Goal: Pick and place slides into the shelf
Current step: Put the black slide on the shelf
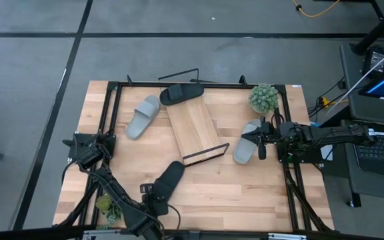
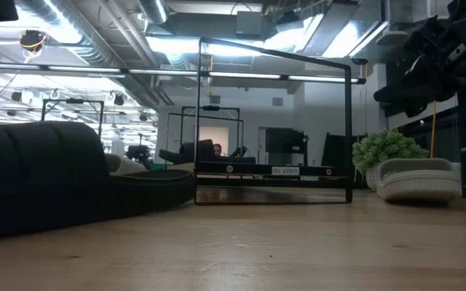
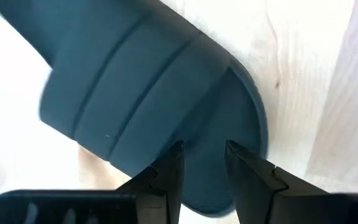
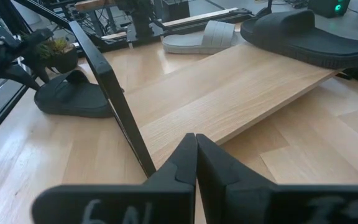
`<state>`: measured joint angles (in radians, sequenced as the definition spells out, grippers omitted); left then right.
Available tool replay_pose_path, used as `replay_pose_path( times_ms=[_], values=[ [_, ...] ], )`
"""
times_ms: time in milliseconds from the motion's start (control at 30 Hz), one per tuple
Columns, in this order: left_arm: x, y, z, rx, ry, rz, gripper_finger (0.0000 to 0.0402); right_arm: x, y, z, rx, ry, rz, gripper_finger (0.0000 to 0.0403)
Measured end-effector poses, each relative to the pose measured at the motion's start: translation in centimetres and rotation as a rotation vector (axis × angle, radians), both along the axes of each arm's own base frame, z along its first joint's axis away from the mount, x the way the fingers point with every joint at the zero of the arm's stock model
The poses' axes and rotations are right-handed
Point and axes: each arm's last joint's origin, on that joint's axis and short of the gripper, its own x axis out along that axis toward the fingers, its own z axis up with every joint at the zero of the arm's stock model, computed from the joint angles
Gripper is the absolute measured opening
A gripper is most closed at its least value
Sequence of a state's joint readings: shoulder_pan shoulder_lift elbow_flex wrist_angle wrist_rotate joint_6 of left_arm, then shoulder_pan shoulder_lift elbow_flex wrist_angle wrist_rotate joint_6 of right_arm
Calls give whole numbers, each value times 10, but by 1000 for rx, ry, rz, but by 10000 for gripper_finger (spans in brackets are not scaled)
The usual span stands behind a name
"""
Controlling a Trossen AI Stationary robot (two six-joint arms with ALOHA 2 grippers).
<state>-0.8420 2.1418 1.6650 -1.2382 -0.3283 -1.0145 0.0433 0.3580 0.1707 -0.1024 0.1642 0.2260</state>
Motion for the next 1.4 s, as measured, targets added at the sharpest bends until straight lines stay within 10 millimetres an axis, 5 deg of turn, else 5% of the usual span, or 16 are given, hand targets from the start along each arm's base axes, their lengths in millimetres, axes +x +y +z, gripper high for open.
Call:
replay_pose_path(
  times_ms=[533, 867, 1400],
  values=[
    [1, 0, 1, -162, 172, 45, 105, 0, 0, 0, 1, 0, 0, 7],
    [16, -2, 22, -182, 86, 3, 105, 0, 0, 0, 2, 0, -1, 7],
    [14, -16, 23, -241, 47, -102, 105, 6, 0, -8, 2, 75, -2, 7]
  ],
)
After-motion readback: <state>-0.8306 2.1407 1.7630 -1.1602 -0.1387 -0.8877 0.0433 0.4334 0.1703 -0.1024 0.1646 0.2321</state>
